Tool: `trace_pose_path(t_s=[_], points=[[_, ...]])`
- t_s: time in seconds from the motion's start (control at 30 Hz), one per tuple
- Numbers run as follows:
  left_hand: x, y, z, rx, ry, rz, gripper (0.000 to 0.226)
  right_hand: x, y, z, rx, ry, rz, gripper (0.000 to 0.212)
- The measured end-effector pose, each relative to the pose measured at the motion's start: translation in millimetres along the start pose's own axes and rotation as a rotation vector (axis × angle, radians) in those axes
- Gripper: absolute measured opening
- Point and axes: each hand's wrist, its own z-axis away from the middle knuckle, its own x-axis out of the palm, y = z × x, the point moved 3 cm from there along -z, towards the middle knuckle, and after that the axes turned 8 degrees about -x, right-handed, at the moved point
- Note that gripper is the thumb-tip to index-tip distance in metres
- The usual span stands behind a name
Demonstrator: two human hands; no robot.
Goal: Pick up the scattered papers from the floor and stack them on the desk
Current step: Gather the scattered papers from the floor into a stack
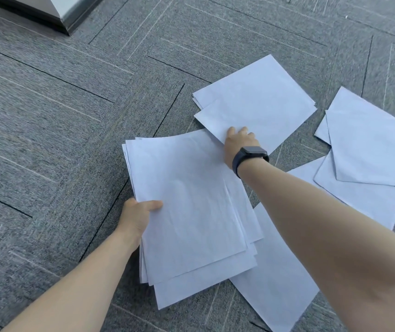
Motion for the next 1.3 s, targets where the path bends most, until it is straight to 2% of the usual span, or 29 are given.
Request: trace_pose_path(t_s=[0.23,0.37,0.47,0.6,0.7,0.8,1.2,1.3], points=[[2,1,1,0.023,0.006,-0.018,0.020,-1,3,-1,0.006,0.038,-0.002,0.049],[1,1,-1,0.026,0.011,-0.030,0.024,-2,11,-3,0.006,0.120,0.002,0.048],[1,2,-1,0.030,0.011,-0.031,0.018,-12,22,0,-0.012,0.197,-0.054,0.034],[1,2,-2,0.029,0.019,-0.033,0.015,-31,31,6,0.066,0.212,-0.224,0.016],[1,1,-3,0.022,0.027,-0.042,0.023,-39,31,21,0.056,0.289,-0.313,0.028],[0,1,-3,0.021,0.022,-0.038,0.032,-43,25,47,-0.020,0.315,-0.356,0.039],[-4,5,14,0.052,-0.119,-0.022,0.018,15,5,142,-0.477,0.267,-0.300,0.049],[-9,6,20,0.001,-0.137,0.113,0.040,35,4,163,-0.599,0.225,-0.248,0.052]])
